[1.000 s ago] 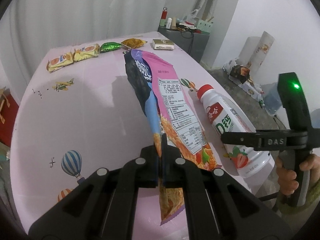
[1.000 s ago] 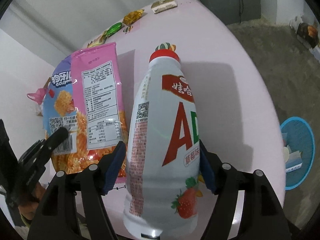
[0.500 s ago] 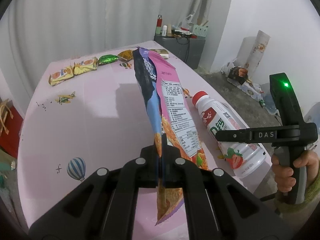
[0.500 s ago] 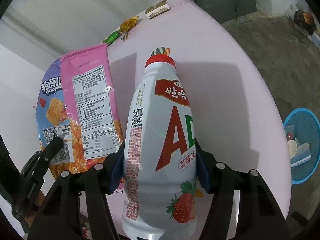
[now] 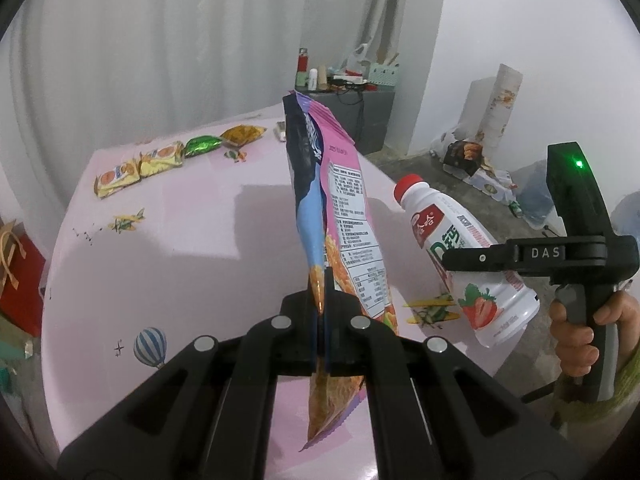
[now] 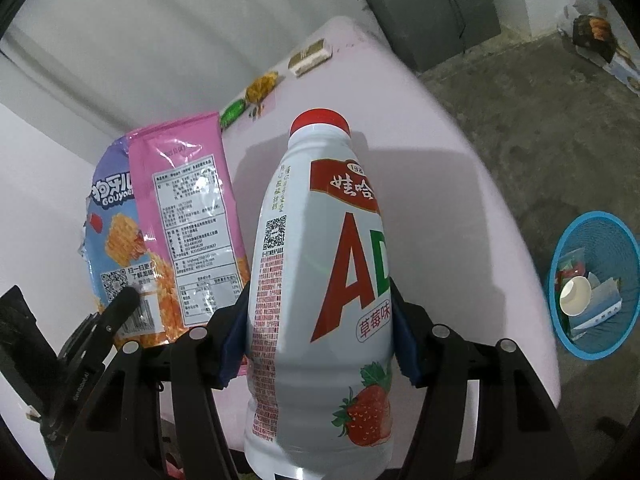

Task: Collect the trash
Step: 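Carry the bottle and snack bag over the blue wastebasket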

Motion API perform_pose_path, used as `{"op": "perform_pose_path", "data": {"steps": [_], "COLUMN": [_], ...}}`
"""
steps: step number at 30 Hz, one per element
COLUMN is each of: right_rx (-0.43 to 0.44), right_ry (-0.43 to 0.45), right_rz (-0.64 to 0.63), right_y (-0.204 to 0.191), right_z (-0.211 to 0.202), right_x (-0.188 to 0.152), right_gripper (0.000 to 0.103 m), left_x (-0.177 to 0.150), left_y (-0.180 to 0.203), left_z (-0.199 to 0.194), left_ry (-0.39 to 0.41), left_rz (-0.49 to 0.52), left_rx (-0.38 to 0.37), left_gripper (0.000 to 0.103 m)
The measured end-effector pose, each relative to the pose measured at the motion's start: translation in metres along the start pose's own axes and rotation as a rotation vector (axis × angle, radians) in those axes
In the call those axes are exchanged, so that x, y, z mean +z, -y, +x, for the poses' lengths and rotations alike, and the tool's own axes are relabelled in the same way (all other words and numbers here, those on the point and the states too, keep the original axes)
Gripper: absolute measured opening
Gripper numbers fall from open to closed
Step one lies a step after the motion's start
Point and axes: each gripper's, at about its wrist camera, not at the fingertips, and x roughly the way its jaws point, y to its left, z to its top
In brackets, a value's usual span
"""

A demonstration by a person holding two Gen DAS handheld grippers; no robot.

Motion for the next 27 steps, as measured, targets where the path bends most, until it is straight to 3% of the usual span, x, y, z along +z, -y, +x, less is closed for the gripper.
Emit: {"op": "perform_pose_path", "data": {"steps": [4,9,14,16,18,20,27], "right_rx": [0.001,-0.036,-0.113,-0.143,-0.16,-0.167,-0.189], "right_ry": [0.061,0.212,0.364,0.407,0.431,0.444,0.461], "right_rz": [0.022,0.101,0.229,0.296,0.371,0.432,0.591], "right_y": [0.012,0.049,0.107,0.137,0.167,0.191,0.256], "right_z": [-0.028,-0.094,-0.164,-0.186,-0.2,-0.207,-0.205], "right_x": [-0.002,-0.015,-0.043,-0.06,-0.076,-0.091,-0.131], "right_gripper": [0.059,0.059,0.059,0.06,0.06,0.06,0.06], "left_x": [0.006,0.02,0.044,0.049,0.053,0.05,0.031], "left_y": [0.015,0.042,0.089,0.114,0.14,0.166,0.277], "left_z": [-0.011,-0.023,-0.01,0.008,0.042,0.068,0.179], "left_ry": [0.03,0.068,0.032,-0.014,-0.126,-0.212,-0.529], "left_rz": [0.026,0.072,0.101,0.121,0.105,0.1,0.159], "left_rx": [-0.027,-0.112,-0.328,-0.409,-0.516,-0.572,-0.607], "left_gripper": [0.0,0.0,0.0,0.0,0.0,0.0,0.0]}}
